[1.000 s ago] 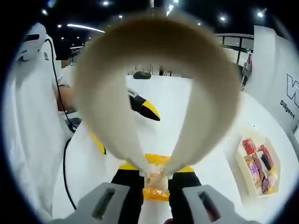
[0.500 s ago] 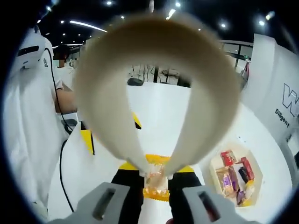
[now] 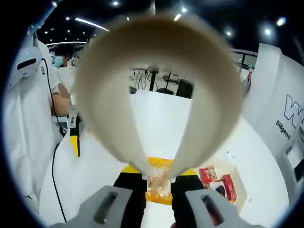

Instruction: Place the target food into the container with the food tongs after gripping and lifting it, then release it inside without dropping or visibly crushing the food.

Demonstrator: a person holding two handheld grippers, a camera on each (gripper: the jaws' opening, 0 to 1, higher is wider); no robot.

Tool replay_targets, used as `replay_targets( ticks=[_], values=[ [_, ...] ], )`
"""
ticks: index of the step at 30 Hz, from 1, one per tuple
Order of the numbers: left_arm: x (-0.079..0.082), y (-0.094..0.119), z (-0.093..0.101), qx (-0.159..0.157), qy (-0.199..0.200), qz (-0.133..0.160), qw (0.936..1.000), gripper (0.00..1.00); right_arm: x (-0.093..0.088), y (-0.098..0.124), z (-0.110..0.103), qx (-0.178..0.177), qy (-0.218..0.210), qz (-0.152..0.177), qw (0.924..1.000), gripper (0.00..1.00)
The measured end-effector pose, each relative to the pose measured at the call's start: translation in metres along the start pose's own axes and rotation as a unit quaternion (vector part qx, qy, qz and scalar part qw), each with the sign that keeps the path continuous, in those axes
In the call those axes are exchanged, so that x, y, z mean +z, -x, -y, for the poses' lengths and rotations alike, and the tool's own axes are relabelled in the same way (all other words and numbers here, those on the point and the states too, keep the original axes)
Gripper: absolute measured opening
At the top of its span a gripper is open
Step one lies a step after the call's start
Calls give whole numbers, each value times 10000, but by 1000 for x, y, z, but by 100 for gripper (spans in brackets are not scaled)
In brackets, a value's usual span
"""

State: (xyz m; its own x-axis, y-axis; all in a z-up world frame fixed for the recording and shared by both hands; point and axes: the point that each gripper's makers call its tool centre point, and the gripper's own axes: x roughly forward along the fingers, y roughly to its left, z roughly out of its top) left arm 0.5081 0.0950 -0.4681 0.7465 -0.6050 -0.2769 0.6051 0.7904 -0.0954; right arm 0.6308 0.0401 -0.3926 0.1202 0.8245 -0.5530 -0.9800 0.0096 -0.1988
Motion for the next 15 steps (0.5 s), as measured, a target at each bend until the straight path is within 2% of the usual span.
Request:
replay_targets(
  ticks=[15],
  values=[
    [-1,3,-5,85,20,-15,10000,75,-7,-19,58,20,-160,-77,9998,11]
  ],
)
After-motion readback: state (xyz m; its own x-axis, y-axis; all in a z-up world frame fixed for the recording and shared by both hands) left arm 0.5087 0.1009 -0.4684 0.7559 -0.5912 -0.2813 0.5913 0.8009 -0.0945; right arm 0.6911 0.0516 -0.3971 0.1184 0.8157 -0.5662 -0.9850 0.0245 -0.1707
